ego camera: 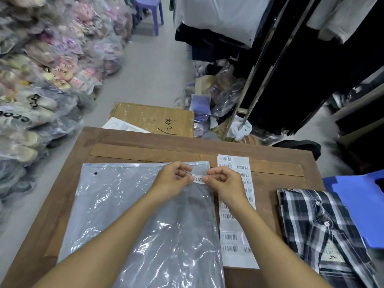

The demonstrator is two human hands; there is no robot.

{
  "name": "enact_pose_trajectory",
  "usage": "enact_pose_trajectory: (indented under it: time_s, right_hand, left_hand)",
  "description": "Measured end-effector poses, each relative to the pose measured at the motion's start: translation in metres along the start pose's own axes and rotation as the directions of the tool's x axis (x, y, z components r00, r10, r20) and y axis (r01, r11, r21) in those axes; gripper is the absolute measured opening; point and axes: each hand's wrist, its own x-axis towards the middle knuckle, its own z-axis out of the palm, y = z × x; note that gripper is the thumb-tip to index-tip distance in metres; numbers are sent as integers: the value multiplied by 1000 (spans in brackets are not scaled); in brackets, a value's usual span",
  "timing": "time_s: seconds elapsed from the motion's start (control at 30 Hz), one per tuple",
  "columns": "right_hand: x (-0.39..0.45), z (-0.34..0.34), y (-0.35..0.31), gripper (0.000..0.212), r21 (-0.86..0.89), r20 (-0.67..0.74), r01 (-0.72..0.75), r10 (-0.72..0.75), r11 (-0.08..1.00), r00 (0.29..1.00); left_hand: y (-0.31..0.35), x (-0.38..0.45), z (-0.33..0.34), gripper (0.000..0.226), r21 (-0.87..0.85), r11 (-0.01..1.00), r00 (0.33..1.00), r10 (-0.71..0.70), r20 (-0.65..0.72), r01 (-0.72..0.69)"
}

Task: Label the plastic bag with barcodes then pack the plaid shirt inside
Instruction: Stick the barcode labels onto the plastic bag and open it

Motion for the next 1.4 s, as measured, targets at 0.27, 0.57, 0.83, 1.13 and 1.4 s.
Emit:
enact_pose_trajectory:
  time_s: [0.27, 0.57, 0.83, 1.13, 1.4]
  right_hand:
    - [11, -2, -5, 21, 59, 99, -73, 67, 996, 993]
    - [43, 2, -12, 6, -386, 32, 77, -70, 919, 997]
    - [57, 5, -5, 5, -535, 62, 78, -53, 841, 997]
    - [54, 10, 1, 3, -564, 33, 121, -124, 817, 992]
    - [51, 10, 9, 8, -587, 8, 180, -216, 789, 976]
  left_hand:
    - [-4, 19, -1, 19, 91, 995, 999, 34, -36, -31]
    - [-9, 39, 13, 9, 242, 968, 981, 101, -166, -59]
    - [-18, 44, 18, 18, 286, 955, 979, 125, -159, -75]
    - [-16, 44, 19, 25, 346, 936, 974, 135, -181, -66]
    - [-20, 40, 25, 29, 434, 895, 955, 211, -208, -103]
